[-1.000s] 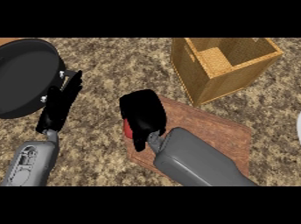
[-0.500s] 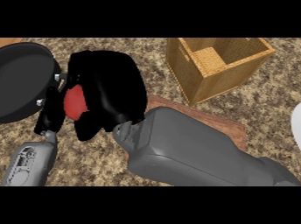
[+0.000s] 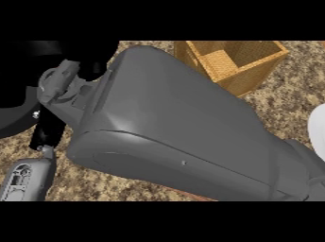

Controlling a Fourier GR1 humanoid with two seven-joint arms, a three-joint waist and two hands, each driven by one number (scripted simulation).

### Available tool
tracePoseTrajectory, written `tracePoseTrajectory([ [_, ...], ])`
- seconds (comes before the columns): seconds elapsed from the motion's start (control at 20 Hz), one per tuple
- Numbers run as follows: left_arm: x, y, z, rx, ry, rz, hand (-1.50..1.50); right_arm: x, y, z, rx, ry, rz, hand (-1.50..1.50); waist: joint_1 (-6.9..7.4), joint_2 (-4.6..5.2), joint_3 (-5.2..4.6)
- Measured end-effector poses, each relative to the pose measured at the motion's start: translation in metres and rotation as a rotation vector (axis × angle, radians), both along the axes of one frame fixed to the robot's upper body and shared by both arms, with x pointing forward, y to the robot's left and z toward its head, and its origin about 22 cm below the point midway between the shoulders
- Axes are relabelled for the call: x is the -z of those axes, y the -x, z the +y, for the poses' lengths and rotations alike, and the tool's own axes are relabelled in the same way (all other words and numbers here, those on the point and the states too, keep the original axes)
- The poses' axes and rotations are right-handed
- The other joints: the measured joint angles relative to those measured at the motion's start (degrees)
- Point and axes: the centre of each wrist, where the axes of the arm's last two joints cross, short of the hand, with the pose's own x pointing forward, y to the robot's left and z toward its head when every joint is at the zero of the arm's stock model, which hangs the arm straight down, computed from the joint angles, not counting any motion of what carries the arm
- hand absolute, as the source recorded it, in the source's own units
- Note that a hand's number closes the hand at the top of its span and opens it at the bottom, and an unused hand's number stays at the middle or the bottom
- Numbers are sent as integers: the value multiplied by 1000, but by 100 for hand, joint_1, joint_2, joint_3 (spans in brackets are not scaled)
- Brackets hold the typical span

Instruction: Pick the bell pepper from the cutting board and place it in the basket

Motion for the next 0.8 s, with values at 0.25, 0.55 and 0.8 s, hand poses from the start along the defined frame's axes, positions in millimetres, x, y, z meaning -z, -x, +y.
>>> tracePoseTrajectory([
  [0.25,1,2,-1,-7,-1,-2,0,-27,-21,0,93,23,-13,150,-38,9,-1],
  [0.55,0,2,3,-13,-2,-4,0,-39,-59,-25,270,267,-30,150,-76,20,-3],
  [0.8,-1,6,8,-12,-4,3,0,-38,-92,-57,368,407,20,150,-70,25,1],
])
